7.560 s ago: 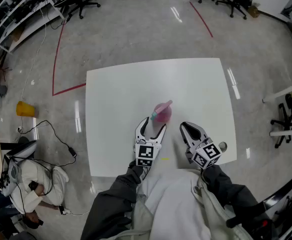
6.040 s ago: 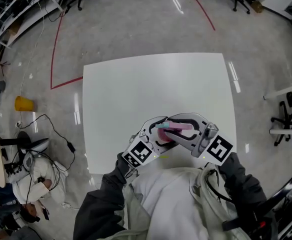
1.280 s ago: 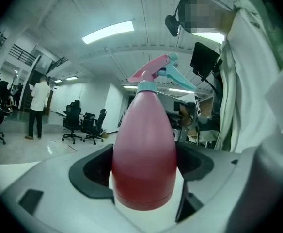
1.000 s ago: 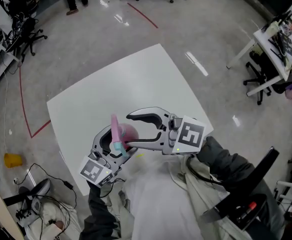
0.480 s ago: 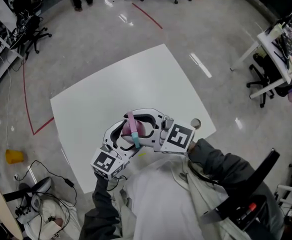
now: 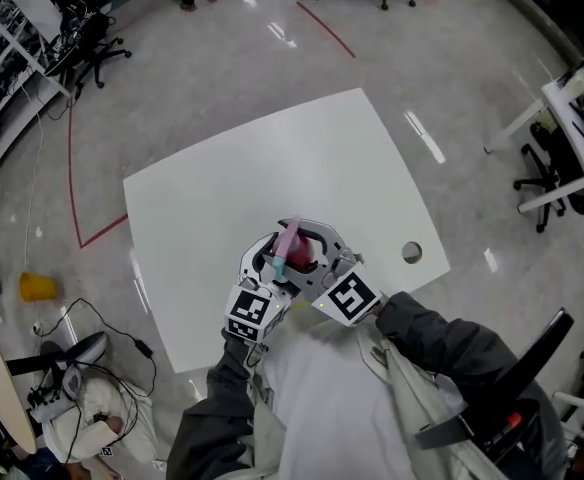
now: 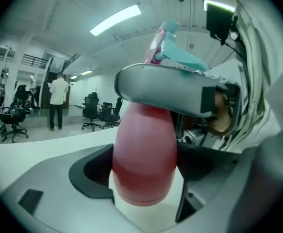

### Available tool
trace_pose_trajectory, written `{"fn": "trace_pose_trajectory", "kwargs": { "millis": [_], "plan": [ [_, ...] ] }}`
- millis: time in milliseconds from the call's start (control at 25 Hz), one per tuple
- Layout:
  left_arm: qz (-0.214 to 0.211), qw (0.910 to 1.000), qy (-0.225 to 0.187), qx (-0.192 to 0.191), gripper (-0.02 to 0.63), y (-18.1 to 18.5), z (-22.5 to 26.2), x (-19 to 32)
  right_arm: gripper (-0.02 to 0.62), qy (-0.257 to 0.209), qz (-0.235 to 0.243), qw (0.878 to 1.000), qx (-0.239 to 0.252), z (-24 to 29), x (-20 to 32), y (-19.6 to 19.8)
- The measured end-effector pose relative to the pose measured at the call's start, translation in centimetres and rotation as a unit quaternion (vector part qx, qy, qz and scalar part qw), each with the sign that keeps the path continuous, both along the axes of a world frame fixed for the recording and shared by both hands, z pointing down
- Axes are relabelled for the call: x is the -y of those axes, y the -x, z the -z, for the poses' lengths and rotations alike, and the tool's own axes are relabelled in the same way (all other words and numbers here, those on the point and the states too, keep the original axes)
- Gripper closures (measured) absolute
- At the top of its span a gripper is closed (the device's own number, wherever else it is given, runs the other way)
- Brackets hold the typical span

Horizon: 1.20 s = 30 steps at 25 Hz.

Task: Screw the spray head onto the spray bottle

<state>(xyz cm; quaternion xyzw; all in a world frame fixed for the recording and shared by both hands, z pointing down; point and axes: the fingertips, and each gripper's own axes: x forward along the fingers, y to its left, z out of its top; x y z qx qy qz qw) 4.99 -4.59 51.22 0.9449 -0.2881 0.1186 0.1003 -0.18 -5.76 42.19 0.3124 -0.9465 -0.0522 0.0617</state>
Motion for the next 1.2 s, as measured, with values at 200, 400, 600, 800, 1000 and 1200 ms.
{"fn": "trace_pose_trajectory", "kwargs": {
  "millis": [200, 400, 600, 800, 1000, 1200],
  "plan": [
    [-0.084, 0.9951, 0.006, -0.052, 0.204, 1.0, 2.4, -2.2, 0.339, 0.068, 0.08, 0.993, 0.053, 1.2, -0.4, -1.0],
    [-0.123, 0.9906, -0.003, -0.06, 0.227, 2.1, 3.7, -2.7, 0.339, 0.055, 0.136, 0.989, -0.036, 1.2, -2.0, -0.2],
    [-0.101, 0.9943, -0.021, -0.025, 0.227, 0.6, 3.0, -1.9, 0.382, 0.015, 0.084, 0.996, -0.026, 2.2, -1.7, 0.1],
    [-0.01, 0.9981, -0.042, -0.045, 0.227, 0.9, 3.1, -0.8, 0.428, 0.068, -0.027, 0.997, 0.036, 1.9, 1.7, -1.3],
    [0.081, 0.992, -0.096, 0.008, 0.138, 0.5, 2.3, 1.2, 0.431, 0.077, -0.038, 0.995, 0.048, 2.0, 1.6, -0.2],
    [0.052, 0.9935, -0.1, 0.011, 0.146, -0.6, 2.6, 0.9, 0.43, 0.019, 0.056, 0.996, 0.065, 3.6, -1.4, 1.3]
  ]
}}
